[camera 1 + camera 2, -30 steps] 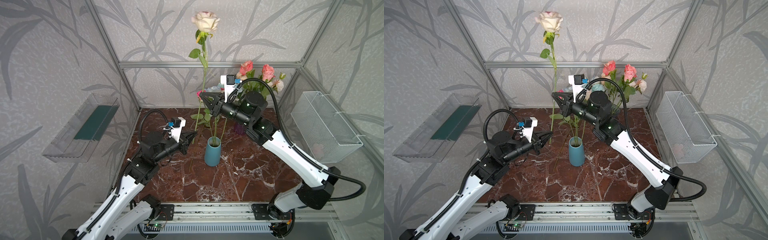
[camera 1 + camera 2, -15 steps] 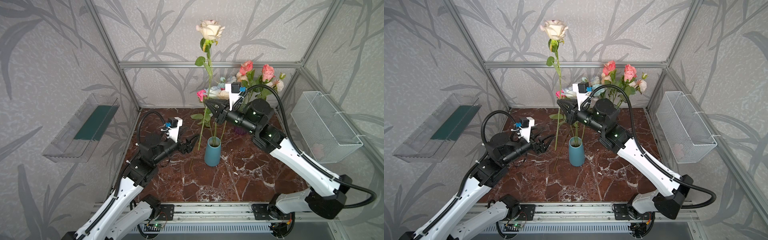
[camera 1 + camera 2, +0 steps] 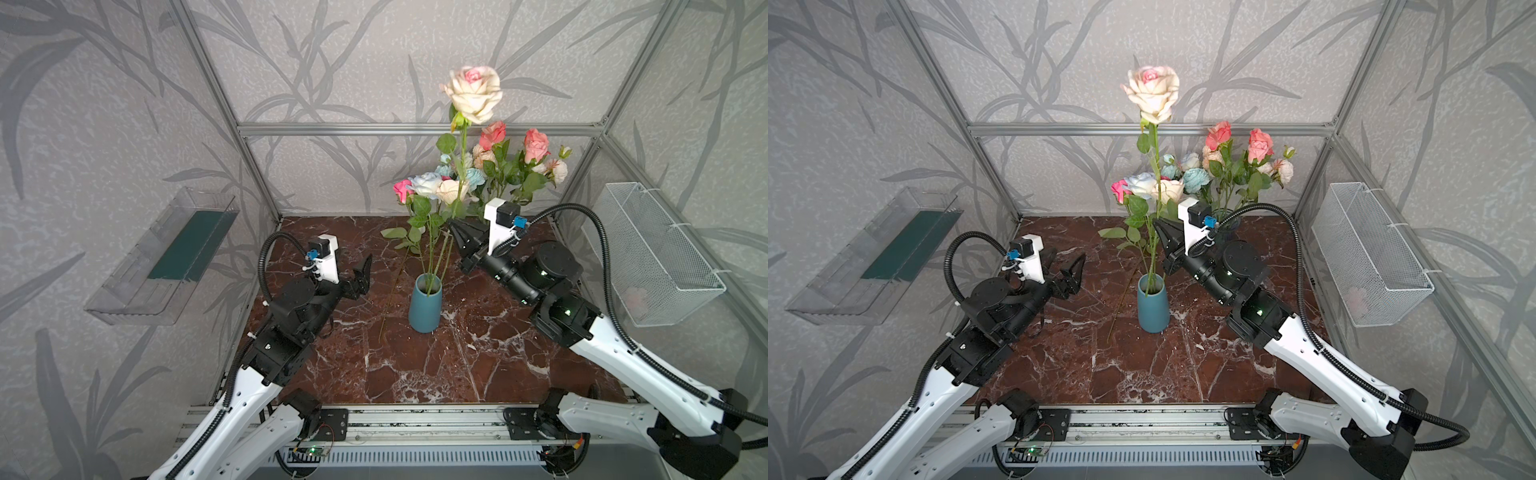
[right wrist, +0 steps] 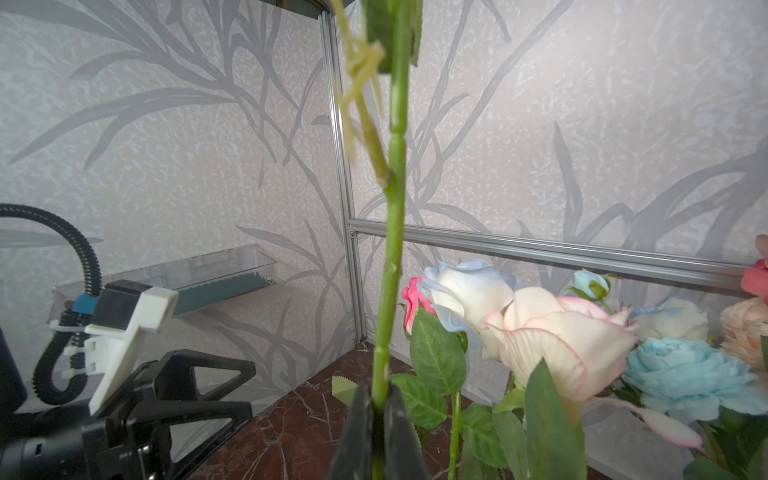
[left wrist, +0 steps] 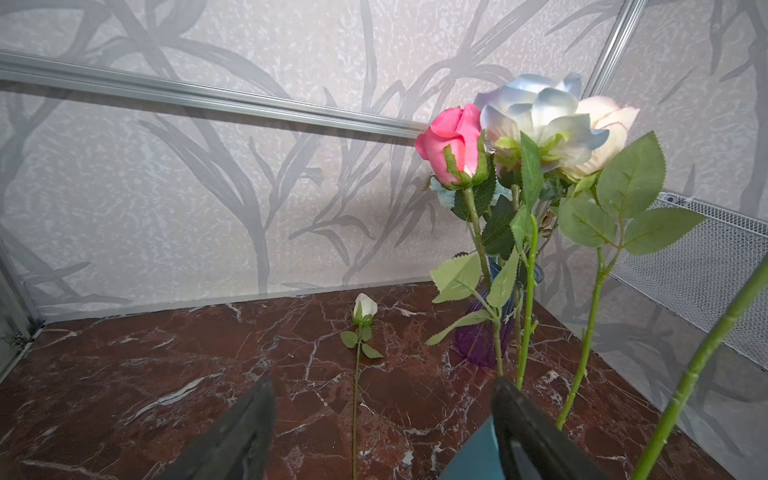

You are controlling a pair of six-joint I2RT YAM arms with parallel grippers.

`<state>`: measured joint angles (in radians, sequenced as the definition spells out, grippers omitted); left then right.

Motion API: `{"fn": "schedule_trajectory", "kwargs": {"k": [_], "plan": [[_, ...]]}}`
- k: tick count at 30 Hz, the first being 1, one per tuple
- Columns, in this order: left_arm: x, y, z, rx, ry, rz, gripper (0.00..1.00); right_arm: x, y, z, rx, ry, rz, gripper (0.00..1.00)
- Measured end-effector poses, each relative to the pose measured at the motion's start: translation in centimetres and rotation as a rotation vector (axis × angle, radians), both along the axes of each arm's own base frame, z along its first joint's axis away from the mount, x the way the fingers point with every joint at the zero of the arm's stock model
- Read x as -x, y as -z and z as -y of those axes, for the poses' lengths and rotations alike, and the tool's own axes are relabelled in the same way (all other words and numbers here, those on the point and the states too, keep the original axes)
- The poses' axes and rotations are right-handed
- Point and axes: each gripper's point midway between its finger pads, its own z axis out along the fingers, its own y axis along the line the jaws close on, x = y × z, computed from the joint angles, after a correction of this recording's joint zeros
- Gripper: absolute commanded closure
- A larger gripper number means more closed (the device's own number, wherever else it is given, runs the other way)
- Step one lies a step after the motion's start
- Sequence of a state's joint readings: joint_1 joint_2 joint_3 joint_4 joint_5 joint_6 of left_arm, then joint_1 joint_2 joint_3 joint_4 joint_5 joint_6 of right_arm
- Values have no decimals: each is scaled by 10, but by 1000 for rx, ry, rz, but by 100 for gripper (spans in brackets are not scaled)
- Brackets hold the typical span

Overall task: Arrange the flowers into the vase
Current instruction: 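Open left gripper and withdraw while right gripper carries rose over teal vase, then lower rose into teal vase, open right gripper and withdraw while left gripper lowers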

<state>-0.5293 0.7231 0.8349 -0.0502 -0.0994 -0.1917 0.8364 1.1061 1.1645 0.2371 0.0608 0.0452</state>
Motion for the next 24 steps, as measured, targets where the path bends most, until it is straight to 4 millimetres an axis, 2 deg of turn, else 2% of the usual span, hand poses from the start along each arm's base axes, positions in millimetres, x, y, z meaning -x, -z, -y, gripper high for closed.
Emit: {"fn": "schedule_trajectory", "kwargs": {"k": [7,19,24], "plan": [[-1,0,-2,-1,-16,1,18,-9,11,-20,73,17,61,98],[-2,0,-3,-8,-23,6,19,-19,17,-26,108,55,92,98],[-2,0,-3,-11,-23,7,18,-23,39,-28,126,60,52,95]]}}
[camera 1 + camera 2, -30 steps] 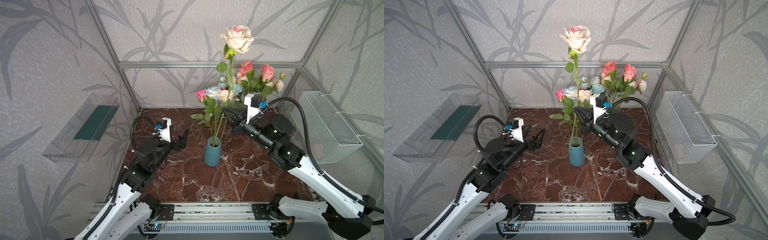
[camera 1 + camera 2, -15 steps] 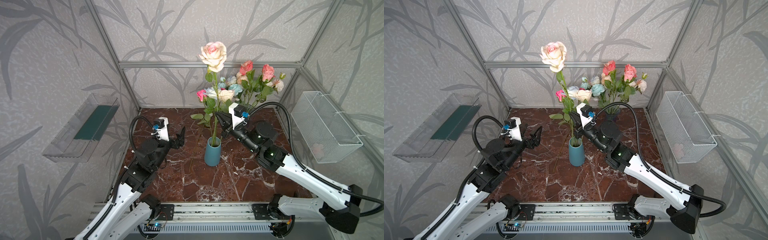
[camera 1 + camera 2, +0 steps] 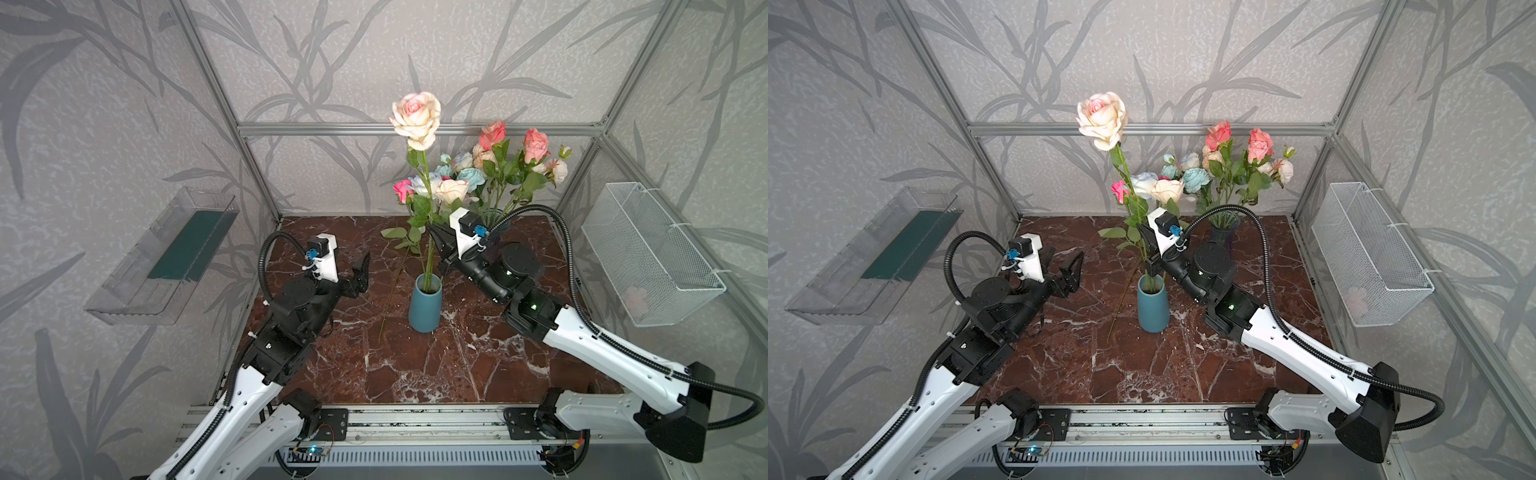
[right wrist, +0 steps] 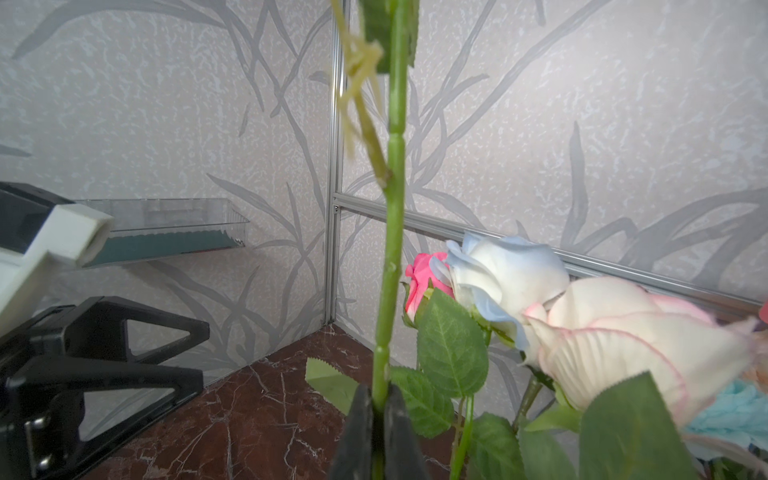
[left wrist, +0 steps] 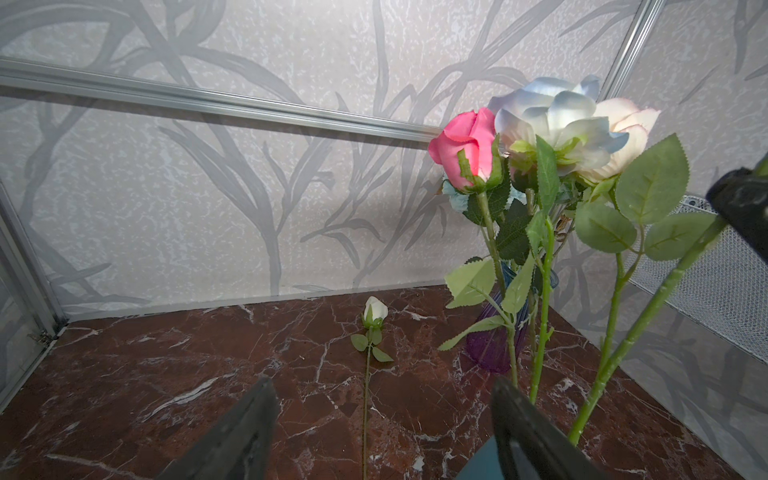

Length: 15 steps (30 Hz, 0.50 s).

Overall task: Arrange the flowers into the vase
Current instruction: 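Lower rose into teal vase, open right gripper and withdraw while left gripper lowers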

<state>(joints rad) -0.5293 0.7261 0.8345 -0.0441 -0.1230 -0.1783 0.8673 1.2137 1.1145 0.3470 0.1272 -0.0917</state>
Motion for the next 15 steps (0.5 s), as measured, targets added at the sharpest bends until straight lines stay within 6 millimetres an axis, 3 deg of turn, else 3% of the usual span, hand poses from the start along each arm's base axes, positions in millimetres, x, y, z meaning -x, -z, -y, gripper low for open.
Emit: {"fn": "schedule_trajectory", "kwargs": {"k": [9,15], "plan": [[-1,2,1,-5,0,-4,19,-5,59,-8,57,11,-123,83],[-2,3,1,-8,1,-8,19,-6,77,-2,62,36,-165,79]]}}
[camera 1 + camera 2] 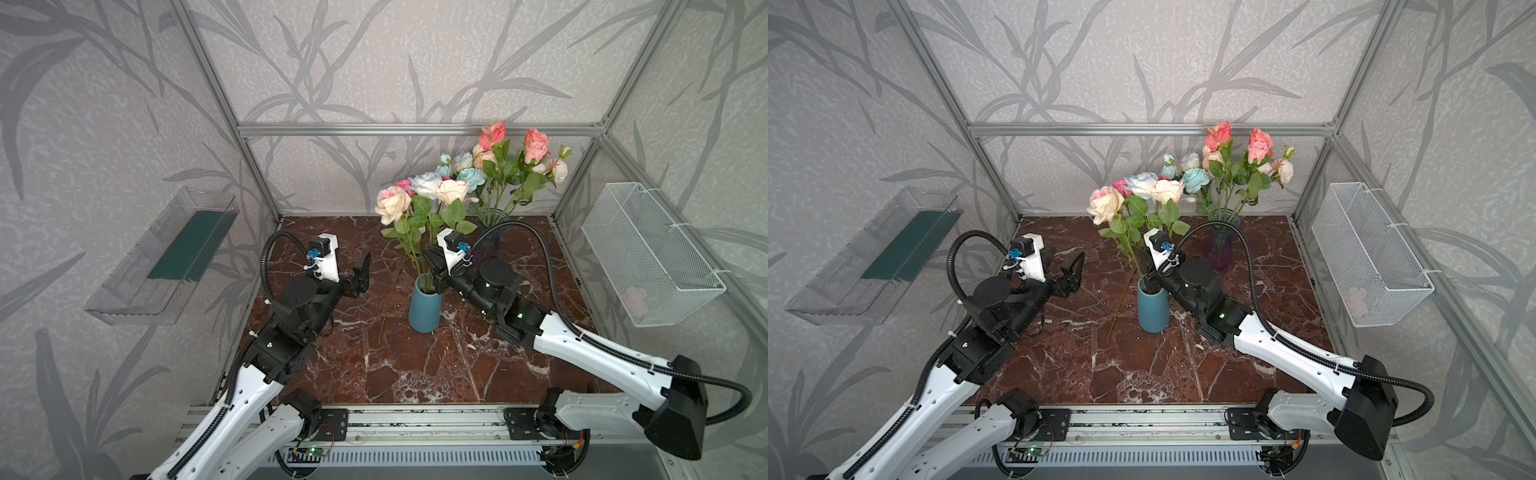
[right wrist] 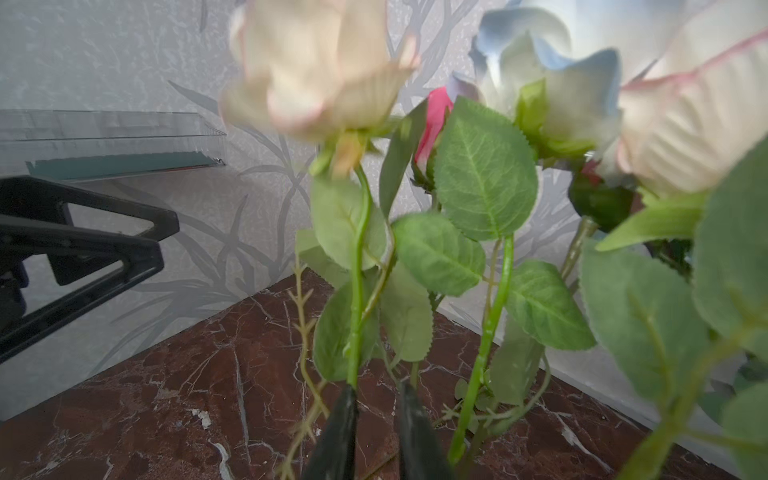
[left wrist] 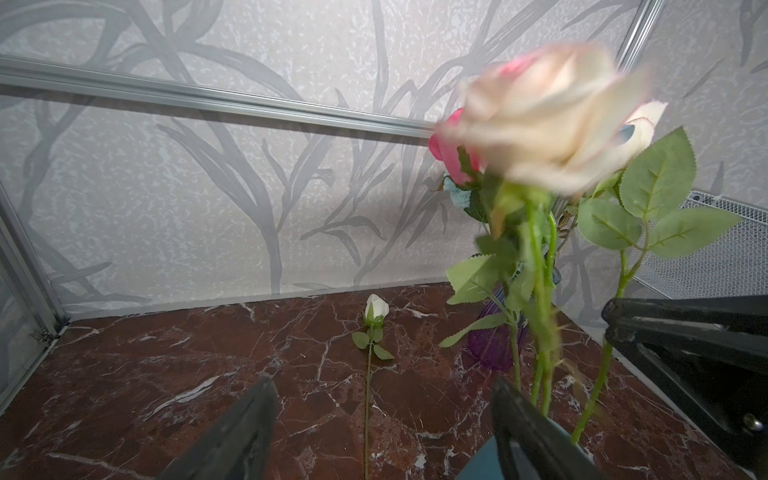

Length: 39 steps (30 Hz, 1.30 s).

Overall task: Arrange the flowers into the vase
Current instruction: 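Lower rose into teal vase, open right gripper and withdraw while left gripper lowers, then close left gripper on the stem of the small white rosebud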

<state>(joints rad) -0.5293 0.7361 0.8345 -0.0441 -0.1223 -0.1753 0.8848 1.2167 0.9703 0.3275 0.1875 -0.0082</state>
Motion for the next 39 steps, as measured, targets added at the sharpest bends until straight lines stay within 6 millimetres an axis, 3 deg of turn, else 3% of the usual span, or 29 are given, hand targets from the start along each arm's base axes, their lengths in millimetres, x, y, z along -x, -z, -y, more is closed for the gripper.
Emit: {"fn": "schedule_trajectory", "kwargs": {"k": [5,11,20,28,33,36,39], "plan": [[-1,1,1,-2,0,-4,18,3,0,6,-15,10,-8,79],[-4,5,2,-8,0,-14,19,15,-17,12,-59,-3,7,78],[-23,32,5,-24,-45,-103,18,56,-42,22,-116,-85,4,71],[-47,84,6,-48,-129,-274,20,106,-61,95,-229,-76,53,69],[-57,111,-1,-42,-220,-413,26,116,-50,133,-258,2,40,68],[-58,135,-7,-30,-280,-510,25,114,-21,145,-241,49,-8,67],[-55,174,-11,-48,-328,-622,25,112,10,152,-209,88,-61,65]]}}
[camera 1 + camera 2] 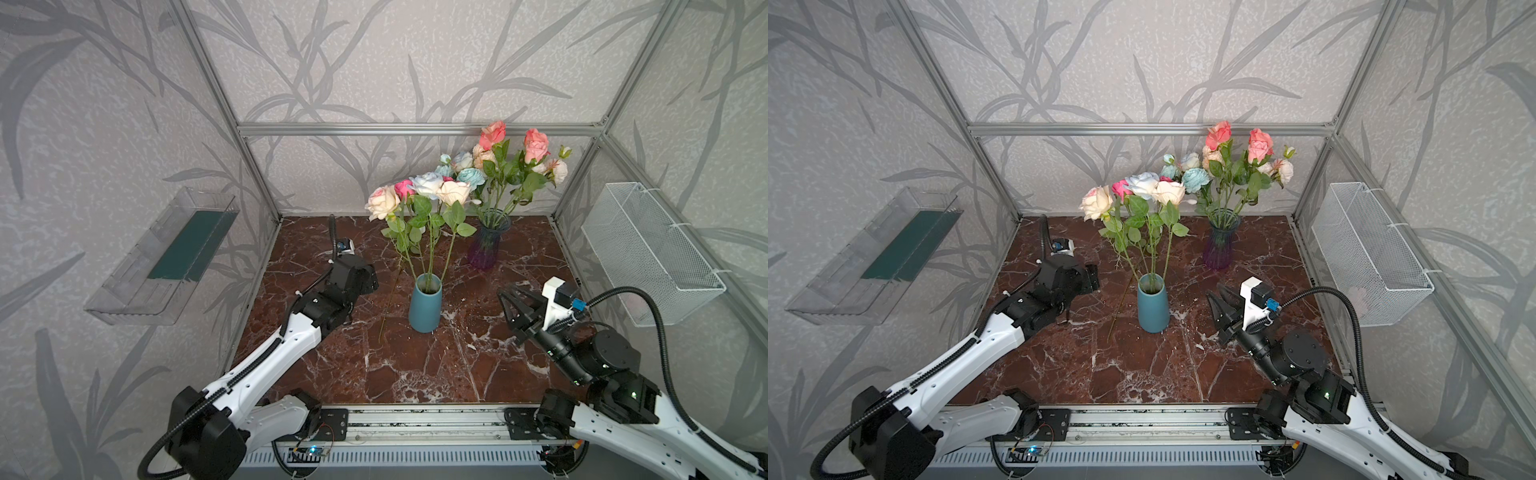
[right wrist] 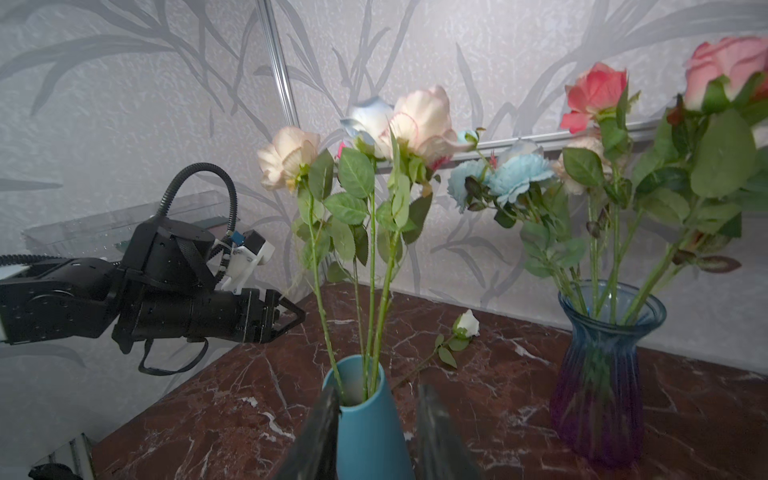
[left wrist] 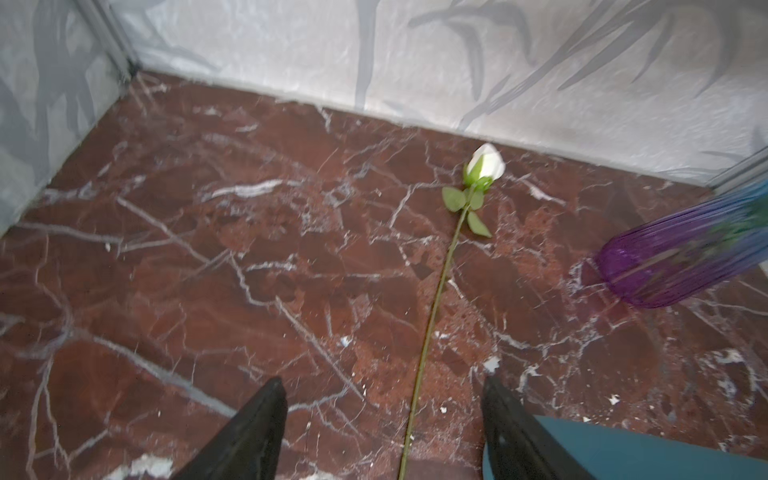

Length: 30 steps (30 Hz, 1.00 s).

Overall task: Arrange the flowers into the vase
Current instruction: 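Close left gripper on the stem of the small white rosebud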

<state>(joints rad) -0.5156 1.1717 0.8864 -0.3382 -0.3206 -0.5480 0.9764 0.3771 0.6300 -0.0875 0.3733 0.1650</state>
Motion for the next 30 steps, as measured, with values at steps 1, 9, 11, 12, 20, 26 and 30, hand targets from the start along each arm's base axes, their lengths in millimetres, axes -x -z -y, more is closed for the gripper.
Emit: {"fn": "schedule_trajectory", "kwargs": {"k": [1,9,11,12,20,26,30], "plan": [[1,16,-1,-14,-8,-47,25,0,8,1,10,5,-16,64],[6,125,14,-81,10,-400,34,3,26,8,16,10,-80,61],[8,142,20,-75,32,-454,36,5,27,11,5,10,-84,60],[10,150,24,-68,46,-482,36,5,28,12,4,12,-87,60],[15,175,45,-30,130,-573,43,6,36,17,15,26,-111,60],[11,175,49,-33,145,-574,46,4,40,15,25,29,-122,60],[13,174,50,-29,147,-573,46,3,42,13,34,30,-129,60]]}}
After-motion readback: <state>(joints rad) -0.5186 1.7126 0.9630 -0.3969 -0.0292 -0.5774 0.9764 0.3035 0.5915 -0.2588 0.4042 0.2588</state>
